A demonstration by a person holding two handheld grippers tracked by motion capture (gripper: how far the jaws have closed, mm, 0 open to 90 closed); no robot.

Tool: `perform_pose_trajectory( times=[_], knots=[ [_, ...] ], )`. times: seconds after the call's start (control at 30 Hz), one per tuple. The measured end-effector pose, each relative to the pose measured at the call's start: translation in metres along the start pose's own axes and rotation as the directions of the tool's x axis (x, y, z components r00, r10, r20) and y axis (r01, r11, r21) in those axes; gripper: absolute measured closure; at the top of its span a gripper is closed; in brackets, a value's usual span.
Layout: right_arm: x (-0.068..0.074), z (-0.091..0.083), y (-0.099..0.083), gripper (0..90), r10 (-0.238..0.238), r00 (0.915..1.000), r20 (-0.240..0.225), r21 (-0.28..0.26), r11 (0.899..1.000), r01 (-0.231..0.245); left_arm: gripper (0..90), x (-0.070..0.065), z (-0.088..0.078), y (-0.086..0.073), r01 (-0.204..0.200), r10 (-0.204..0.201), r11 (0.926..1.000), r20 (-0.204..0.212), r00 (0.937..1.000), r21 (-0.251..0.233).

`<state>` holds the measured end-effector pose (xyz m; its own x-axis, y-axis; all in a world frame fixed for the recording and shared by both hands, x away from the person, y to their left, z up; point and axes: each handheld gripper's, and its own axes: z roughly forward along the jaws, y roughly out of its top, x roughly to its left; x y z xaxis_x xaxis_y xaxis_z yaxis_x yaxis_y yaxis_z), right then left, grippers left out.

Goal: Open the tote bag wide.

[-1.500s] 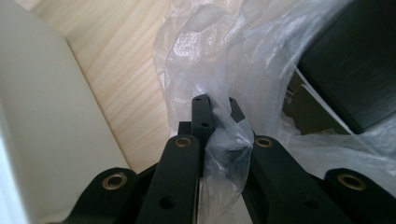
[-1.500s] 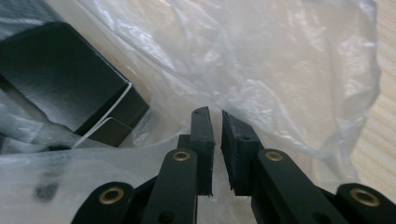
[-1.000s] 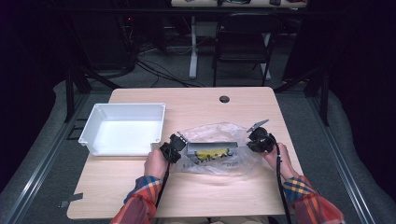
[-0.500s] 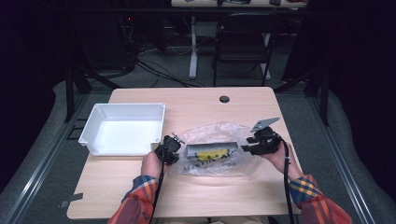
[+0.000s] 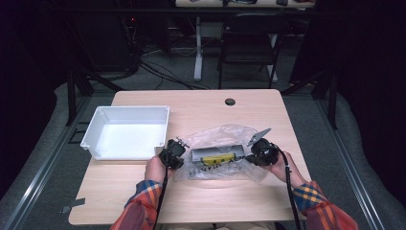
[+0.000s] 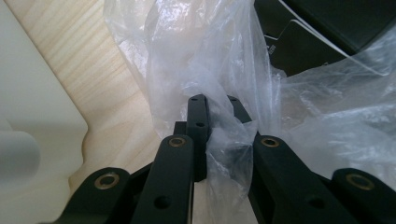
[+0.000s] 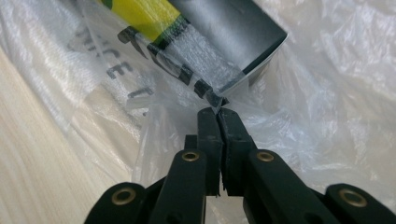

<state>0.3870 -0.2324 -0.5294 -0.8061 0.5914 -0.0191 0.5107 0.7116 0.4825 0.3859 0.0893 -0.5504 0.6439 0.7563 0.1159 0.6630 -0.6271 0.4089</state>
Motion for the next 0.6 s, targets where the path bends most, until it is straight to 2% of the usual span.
perform_pose_trajectory(
  times=[0.03, 0.2, 0.23, 0.27, 0.33, 0.43, 0.5, 0.6],
  knots=[
    [0.001, 0.001, -0.002, 89.3, 0.012, 0.9999, -0.005, -0.010, 1.000, -0.012, 83.4, 0.001, 0.000, 0.000, 0.002, -0.002, 1.0000, -0.001, 1.0000, 0.001],
    [0.007, 0.005, -0.014, 90.0, -0.010, 0.9998, -0.019, 0.058, 0.998, 0.011, 84.5, 0.001, 0.001, -0.001, 0.001, -0.001, 1.0000, -0.011, 0.9999, 0.010],
    [0.008, 0.006, -0.017, 90.0, -0.006, 0.9999, -0.015, 0.056, 0.998, 0.006, 84.6, 0.002, 0.000, -0.001, 0.000, 0.000, 0.9999, -0.008, 1.0000, 0.011],
    [0.007, 0.006, -0.020, 90.0, -0.015, 0.9997, -0.018, 0.077, 0.997, 0.016, 84.9, 0.002, 0.000, -0.001, 0.001, 0.000, 0.9999, -0.012, 0.9999, 0.014],
    [0.004, 0.004, -0.024, 90.0, -0.003, 0.9998, -0.019, 0.089, 0.996, 0.005, 85.2, 0.002, 0.000, -0.001, 0.000, 0.000, 0.9999, -0.012, 0.9999, 0.015],
    [0.000, 0.000, -0.031, 90.0, 0.018, 0.9998, -0.005, 0.094, 0.995, -0.017, 85.4, 0.003, 0.000, -0.002, 0.006, -0.005, 0.9998, -0.013, 0.9999, 0.018],
    [-0.003, -0.002, -0.037, 90.0, 0.039, 0.9991, -0.017, 0.092, 0.995, -0.037, 85.4, 0.004, 0.001, -0.002, 0.009, -0.009, 0.9998, -0.014, 0.9999, 0.020],
    [-0.005, -0.005, -0.044, 90.0, 0.035, 0.9992, -0.020, 0.108, 0.994, -0.033, 85.1, 0.004, 0.001, -0.001, 0.008, -0.007, 0.9997, -0.018, 0.9998, 0.022]
  ],
)
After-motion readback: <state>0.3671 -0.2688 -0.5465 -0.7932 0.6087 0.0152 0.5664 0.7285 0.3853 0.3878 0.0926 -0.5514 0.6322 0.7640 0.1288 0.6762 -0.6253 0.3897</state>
